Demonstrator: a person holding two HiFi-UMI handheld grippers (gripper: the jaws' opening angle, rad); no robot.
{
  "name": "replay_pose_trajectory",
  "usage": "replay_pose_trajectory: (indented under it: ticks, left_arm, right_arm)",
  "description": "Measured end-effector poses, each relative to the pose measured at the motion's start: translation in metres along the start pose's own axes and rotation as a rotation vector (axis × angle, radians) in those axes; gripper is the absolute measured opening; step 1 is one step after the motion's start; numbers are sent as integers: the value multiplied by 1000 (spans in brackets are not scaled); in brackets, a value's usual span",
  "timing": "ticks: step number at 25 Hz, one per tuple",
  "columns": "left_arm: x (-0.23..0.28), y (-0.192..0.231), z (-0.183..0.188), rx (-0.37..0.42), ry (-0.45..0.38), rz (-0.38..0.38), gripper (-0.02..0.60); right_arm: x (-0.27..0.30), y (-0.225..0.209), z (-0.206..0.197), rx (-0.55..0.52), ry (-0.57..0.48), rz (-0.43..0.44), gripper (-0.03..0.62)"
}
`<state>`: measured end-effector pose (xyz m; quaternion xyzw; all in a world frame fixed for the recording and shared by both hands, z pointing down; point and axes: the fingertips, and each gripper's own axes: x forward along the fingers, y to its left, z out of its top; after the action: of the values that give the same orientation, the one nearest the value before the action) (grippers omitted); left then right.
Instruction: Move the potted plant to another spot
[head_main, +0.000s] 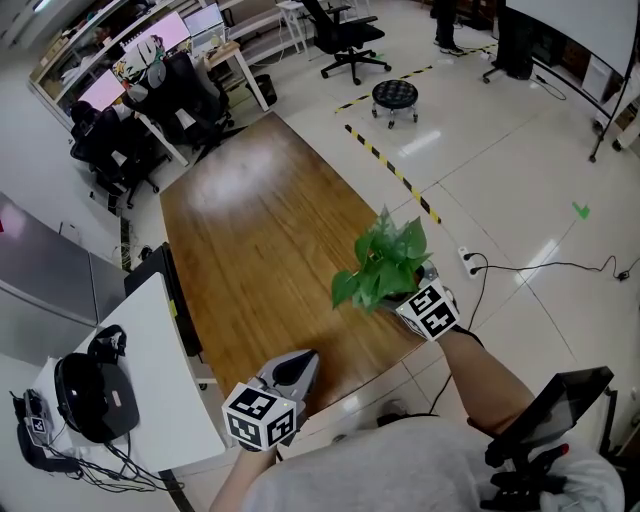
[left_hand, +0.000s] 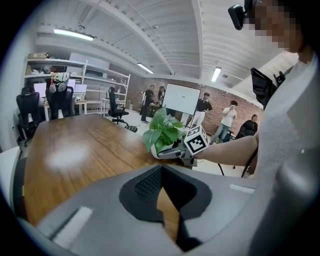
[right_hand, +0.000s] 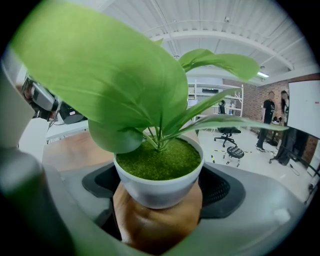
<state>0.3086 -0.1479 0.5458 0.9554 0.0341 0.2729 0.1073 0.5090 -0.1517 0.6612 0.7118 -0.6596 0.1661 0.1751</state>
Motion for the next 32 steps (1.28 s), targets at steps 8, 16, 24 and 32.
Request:
replay_pose_trajectory:
  ticks: [8,16,24,32]
  left_arm:
    - [-1,3,-5,-11,-12,5,-14]
    - [8,4,-21,-79,-32,0,-14]
    - [-13,-19,-31,-74,-47,-16,-14]
    - [-88,-72,-69,-56,-91,-1,-14]
  right_arm:
    - [-3,-4,1,-3,-9,-20,503]
    - [-25,6,-2,-27,6,3,503]
    - [-92,32,-5,25,-21,-50,428]
    - [-186,145,21,96,-154,40,191]
